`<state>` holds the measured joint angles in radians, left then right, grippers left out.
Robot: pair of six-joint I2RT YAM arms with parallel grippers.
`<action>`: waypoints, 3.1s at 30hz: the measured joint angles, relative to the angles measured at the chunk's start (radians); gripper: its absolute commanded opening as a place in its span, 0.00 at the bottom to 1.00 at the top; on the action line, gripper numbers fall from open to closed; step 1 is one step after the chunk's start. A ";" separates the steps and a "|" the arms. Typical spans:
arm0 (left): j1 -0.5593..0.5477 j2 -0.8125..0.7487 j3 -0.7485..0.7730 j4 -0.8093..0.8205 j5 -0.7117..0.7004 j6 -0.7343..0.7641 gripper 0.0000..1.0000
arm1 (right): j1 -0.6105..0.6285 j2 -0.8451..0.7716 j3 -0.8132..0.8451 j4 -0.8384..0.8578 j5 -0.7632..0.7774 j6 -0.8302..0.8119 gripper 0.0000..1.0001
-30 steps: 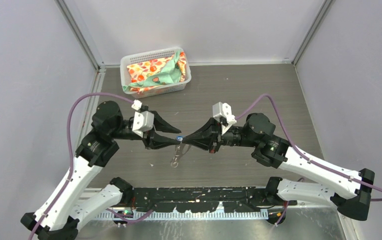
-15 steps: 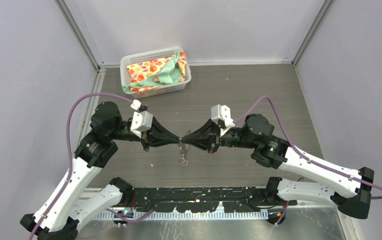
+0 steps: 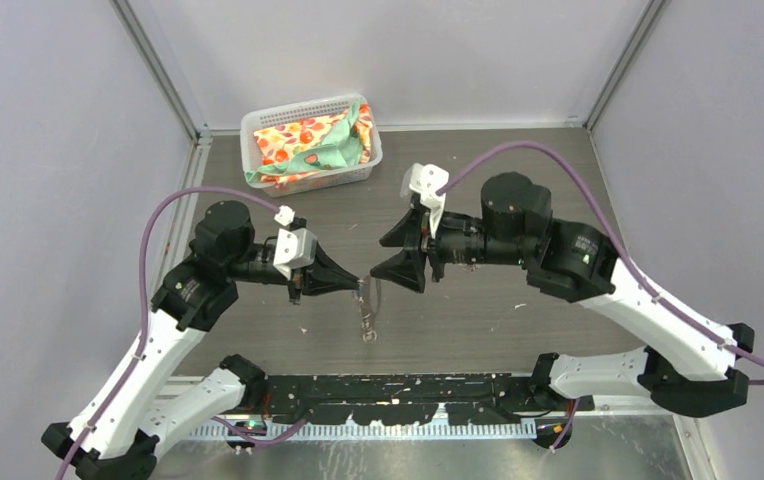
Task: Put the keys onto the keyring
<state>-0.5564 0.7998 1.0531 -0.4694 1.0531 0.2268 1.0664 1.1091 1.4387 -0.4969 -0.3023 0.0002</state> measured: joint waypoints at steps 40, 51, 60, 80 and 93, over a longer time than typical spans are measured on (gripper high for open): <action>-0.001 0.151 0.125 -0.164 0.022 0.174 0.00 | -0.002 0.367 0.441 -0.560 -0.048 -0.148 0.25; 0.000 0.152 0.125 -0.151 0.020 0.145 0.01 | -0.002 0.362 0.406 -0.534 -0.053 -0.148 0.01; 0.000 0.115 0.125 -0.140 0.027 0.147 0.34 | -0.014 0.206 0.196 -0.345 -0.021 -0.125 0.01; -0.001 -0.027 0.039 0.059 -0.093 0.173 0.29 | -0.048 -0.085 -0.348 0.428 -0.111 0.107 0.01; 0.000 -0.036 0.041 0.069 -0.068 0.156 0.22 | -0.047 -0.088 -0.511 0.829 -0.082 0.220 0.01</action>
<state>-0.5560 0.7635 1.0939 -0.4007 0.9855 0.3828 1.0191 1.0210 0.9279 0.3325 -0.3840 0.2207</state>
